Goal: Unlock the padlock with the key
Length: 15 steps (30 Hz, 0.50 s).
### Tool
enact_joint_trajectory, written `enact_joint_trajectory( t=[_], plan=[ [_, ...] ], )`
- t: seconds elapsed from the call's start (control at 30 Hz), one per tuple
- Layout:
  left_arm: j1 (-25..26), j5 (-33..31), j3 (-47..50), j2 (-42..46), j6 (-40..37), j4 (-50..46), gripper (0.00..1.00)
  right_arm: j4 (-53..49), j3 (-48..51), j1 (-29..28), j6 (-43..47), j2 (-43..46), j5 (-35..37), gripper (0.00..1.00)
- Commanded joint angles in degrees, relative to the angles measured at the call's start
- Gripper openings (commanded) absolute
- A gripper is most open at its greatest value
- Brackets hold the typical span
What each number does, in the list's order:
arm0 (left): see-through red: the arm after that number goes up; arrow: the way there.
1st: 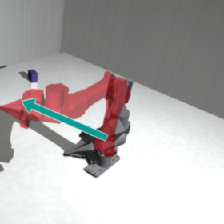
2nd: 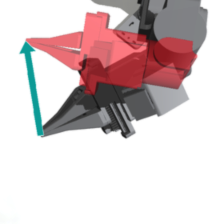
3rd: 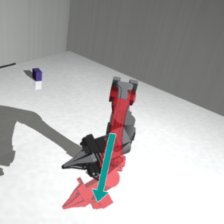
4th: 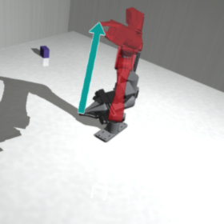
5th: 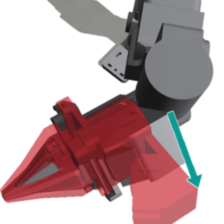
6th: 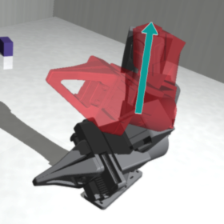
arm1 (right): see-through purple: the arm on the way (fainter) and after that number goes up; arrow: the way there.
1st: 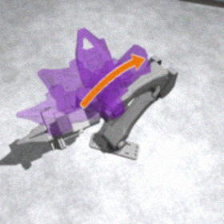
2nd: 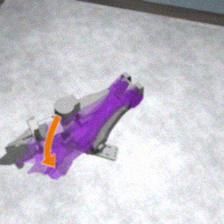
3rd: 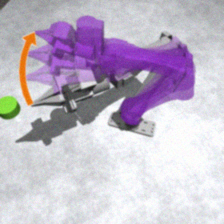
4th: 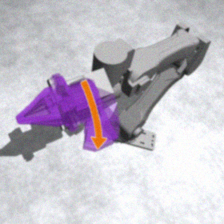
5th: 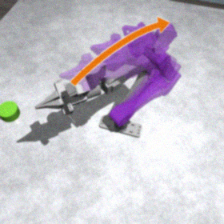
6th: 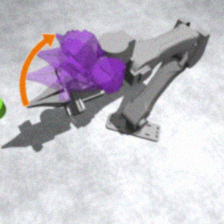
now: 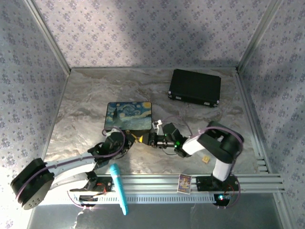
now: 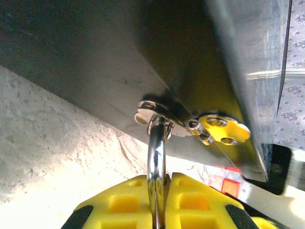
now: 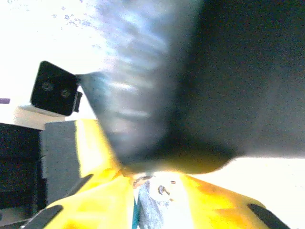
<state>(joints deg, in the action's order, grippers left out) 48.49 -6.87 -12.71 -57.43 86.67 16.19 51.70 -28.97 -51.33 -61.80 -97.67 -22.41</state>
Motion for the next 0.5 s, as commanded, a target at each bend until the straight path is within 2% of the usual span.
enact_joint_trajectory(
  t=[0.0,0.1,0.17,0.2,0.27,0.3,0.33,0.4,0.47],
  plan=[
    [-0.16,1.38,-2.57,1.79,0.24,-1.30,0.00,-26.18,-2.72,-0.97,14.60,8.05,8.24,0.37],
    [-0.59,2.56,-2.67,1.28,0.52,-1.27,0.00,-41.62,-5.63,-2.90,24.90,12.86,14.90,0.37],
    [-0.66,2.87,-2.47,1.02,0.78,-0.72,0.00,-45.47,-6.54,-4.18,31.73,14.83,16.84,0.39],
    [-0.59,3.02,-2.49,1.08,0.84,-0.61,0.00,-46.84,-7.34,-5.31,35.88,15.46,17.53,0.44],
    [-0.52,3.17,-2.59,1.26,0.61,-0.69,0.00,-51.43,-9.74,-7.73,42.29,16.02,22.86,0.63],
    [-0.51,3.20,-2.67,1.38,0.53,-0.94,0.00,-53.52,-11.31,-9.17,45.40,15.88,26.39,0.86],
    [-0.46,3.43,-2.84,1.57,0.58,-1.14,0.00,-55.49,-12.41,-10.15,47.06,15.36,29.25,0.99],
    [-0.51,4.13,-3.02,1.60,0.78,-1.30,0.00,-57.18,-14.97,-12.53,52.27,13.81,36.05,0.96],
    [-0.52,4.70,-3.30,1.57,0.82,-1.78,0.00,-54.32,-15.33,-13.78,58.59,12.49,36.05,0.87]
  ],
)
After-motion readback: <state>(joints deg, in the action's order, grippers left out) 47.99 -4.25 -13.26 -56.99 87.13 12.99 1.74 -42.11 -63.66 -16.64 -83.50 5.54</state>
